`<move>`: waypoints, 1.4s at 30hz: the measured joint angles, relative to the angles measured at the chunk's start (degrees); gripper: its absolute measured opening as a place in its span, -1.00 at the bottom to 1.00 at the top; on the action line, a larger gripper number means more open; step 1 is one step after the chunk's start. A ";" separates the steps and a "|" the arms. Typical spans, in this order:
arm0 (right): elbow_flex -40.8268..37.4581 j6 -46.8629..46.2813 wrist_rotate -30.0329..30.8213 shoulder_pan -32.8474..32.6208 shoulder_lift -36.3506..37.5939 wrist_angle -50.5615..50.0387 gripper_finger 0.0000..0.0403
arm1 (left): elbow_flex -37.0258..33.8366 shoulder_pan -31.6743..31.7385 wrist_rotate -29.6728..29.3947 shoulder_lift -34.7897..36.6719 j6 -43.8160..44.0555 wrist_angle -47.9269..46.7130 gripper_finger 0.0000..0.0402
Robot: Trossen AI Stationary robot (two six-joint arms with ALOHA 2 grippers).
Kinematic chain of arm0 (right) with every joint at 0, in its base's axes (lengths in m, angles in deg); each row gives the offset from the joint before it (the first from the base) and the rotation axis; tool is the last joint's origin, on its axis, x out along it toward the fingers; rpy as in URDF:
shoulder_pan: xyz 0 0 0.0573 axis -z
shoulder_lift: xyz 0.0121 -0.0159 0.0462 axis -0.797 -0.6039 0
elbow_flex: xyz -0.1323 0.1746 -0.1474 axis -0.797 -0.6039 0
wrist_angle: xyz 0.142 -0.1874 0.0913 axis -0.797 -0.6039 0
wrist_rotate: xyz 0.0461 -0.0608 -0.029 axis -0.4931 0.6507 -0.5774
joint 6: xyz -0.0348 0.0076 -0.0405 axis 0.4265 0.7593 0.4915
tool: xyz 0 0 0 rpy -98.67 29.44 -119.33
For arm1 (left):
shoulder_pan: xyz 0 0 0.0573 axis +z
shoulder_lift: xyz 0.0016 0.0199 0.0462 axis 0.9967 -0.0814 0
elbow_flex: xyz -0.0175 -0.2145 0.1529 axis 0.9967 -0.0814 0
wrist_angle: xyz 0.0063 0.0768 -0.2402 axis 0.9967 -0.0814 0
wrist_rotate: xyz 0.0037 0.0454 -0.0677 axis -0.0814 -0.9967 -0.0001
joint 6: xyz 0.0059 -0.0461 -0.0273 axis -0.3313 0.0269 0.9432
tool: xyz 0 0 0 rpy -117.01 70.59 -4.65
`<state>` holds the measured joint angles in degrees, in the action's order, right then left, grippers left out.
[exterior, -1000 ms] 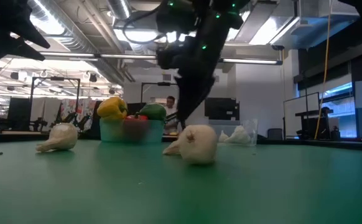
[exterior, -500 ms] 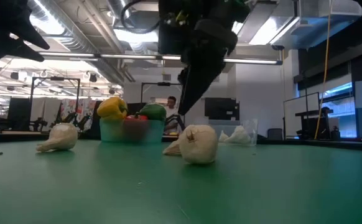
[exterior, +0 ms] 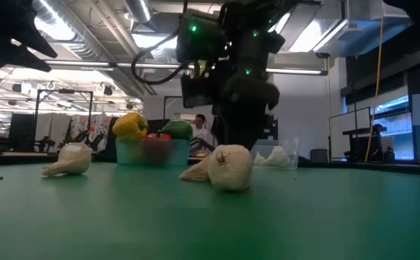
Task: Sort produce into baskets
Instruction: Put the garlic into the transparent bin
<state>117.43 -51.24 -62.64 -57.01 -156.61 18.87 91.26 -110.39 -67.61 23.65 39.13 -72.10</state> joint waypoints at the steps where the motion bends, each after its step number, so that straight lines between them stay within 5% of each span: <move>1: 0.07 0.04 0.17 0.00 -0.78 0.21 0.66 | 0.00 -0.02 0.06 -0.04 0.01 0.02 0.03; 7: 0.33 -0.26 2.38 0.00 -2.35 -0.43 0.47 | 0.00 0.00 0.07 -0.04 0.79 0.00 0.03; 12: 0.22 -0.13 5.55 0.02 -1.98 -0.14 0.06 | 0.00 -0.02 0.08 -0.04 1.15 0.01 0.03; 22: 4.75 1.90 1.28 0.71 -2.56 -2.43 -0.66 | 0.00 -0.01 0.07 -0.04 1.15 0.00 0.03; 30: 5.88 3.06 -0.36 5.32 2.45 -5.01 -0.67 | 0.00 -0.01 0.06 -0.04 1.04 0.00 0.03; 42: 5.95 7.55 8.94 20.68 15.26 -13.01 -0.62 | 0.00 0.00 0.03 -0.04 0.07 0.00 0.03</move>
<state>123.37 -43.69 -53.71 -36.33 -141.35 5.86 91.26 -110.39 -67.57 23.61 39.20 -72.10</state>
